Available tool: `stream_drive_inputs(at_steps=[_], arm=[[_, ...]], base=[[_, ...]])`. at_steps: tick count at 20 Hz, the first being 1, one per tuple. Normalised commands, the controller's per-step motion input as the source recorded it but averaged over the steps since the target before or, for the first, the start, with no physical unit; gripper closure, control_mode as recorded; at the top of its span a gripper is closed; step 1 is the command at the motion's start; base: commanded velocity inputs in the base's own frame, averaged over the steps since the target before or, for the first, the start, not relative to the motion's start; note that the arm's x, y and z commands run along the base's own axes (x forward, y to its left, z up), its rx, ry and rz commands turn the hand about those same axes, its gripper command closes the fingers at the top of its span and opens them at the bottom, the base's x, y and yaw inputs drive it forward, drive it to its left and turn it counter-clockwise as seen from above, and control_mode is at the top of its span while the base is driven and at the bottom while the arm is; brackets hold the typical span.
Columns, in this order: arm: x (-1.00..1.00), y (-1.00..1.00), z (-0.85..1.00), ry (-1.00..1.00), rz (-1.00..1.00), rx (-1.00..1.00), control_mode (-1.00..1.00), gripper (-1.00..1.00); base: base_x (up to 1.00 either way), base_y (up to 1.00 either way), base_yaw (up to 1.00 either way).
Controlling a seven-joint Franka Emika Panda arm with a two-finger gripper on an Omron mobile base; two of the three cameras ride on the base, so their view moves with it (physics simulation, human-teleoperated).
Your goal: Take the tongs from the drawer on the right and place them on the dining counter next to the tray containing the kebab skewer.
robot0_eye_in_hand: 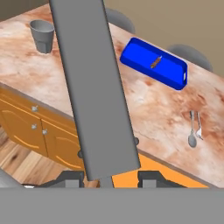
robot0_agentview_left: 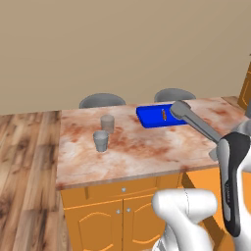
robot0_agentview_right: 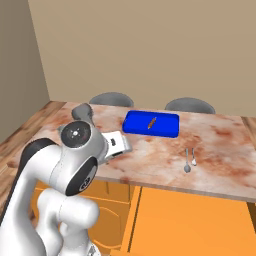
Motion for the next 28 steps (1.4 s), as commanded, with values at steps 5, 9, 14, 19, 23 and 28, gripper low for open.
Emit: stream_drive_inputs(at_steps=[5,9,14,19,23,28], arm=[[0.00,-0.05,0.00,0.00,0.04,0.00,-1.00,1.00],[0.00,-0.02,0.00,0.00,0.04,0.00,-1.00,1.00],[0.00,-0.04,0.00,0.00,0.04,0.00,-1.00,1.00],[0.00,0.00,0.00,0.00,0.02,0.00,-1.00,1.00],[0.01,0.04,0.00,0.00,0.00,0.00,-1.00,1.00],[0.00,0.36,0.00,-0.05,-0.02,0.00,-1.00,1.00]], base=[[0.00,0.00,0.00],[0.00,0.00,0.00],[0.00,0.00,0.00],[0.00,0.00,0.00],[0.00,0.00,0.00],[0.00,0.00,0.00]])
